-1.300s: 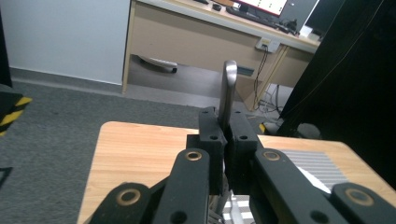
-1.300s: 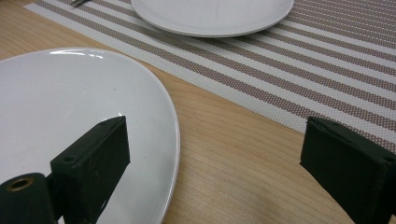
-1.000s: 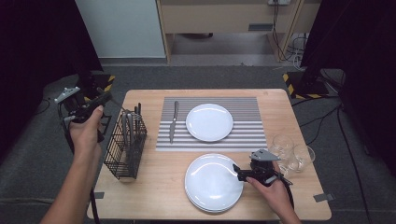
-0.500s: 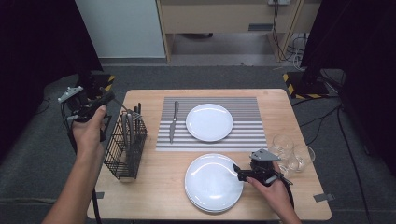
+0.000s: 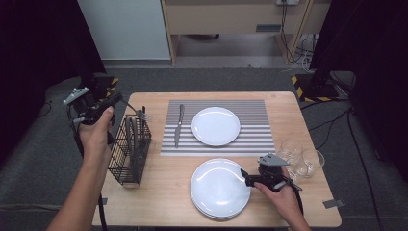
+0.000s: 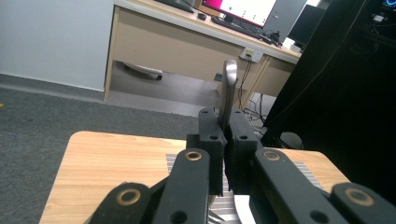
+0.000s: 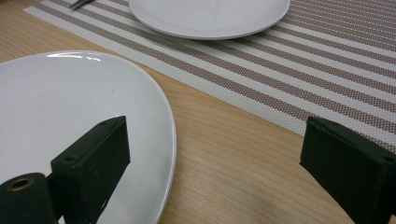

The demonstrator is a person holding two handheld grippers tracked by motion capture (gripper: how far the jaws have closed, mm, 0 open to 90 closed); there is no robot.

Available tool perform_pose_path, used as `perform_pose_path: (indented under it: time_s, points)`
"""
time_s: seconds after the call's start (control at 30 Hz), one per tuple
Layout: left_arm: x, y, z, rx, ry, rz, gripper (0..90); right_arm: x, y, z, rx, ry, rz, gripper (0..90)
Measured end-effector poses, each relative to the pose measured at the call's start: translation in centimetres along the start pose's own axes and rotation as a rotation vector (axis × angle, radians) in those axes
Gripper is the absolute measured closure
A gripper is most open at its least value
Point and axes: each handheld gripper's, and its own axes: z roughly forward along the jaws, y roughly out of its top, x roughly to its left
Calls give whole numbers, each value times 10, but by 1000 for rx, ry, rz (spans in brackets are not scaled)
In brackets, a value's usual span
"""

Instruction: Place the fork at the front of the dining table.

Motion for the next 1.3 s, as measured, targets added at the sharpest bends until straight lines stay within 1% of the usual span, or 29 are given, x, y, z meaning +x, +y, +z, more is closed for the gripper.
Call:
perform_pose_path:
  time_s: [0.1, 0.23, 0.43, 0.5, 0.6, 0.67, 0.83, 1.0, 1.2, 1.3]
  points:
    - [-4, -1, 1, -2, -5, 1, 869, 0, 0, 0, -1, 0, 0, 85]
    - [-11, -2, 3, 2, -15, 13, 869, 0, 1, 0, -1, 0, -1, 85]
    - [-25, -7, 7, 15, -42, 21, 869, 1, 1, -1, -4, 1, -5, 85]
    - [-30, -9, 9, 22, -55, 22, 869, 1, 2, -1, -5, 0, -4, 85]
    - [-38, -14, 13, 36, -75, 36, 869, 1, 2, -1, -6, 1, -6, 85]
    - [-42, -19, 16, 51, -89, 32, 869, 1, 2, -1, -6, 1, -8, 85]
    - [-51, -28, 22, 77, -102, 36, 869, 2, 3, -2, -9, 2, -8, 85]
    - [-58, -35, 27, 88, -118, 47, 869, 4, 4, -2, -9, 13, -12, 84]
    - [-66, -43, 33, 101, -140, 51, 869, 7, 8, -1, -15, 25, -15, 82]
    - [-70, -46, 36, 105, -148, 49, 869, 11, 13, 0, -9, 33, -30, 82]
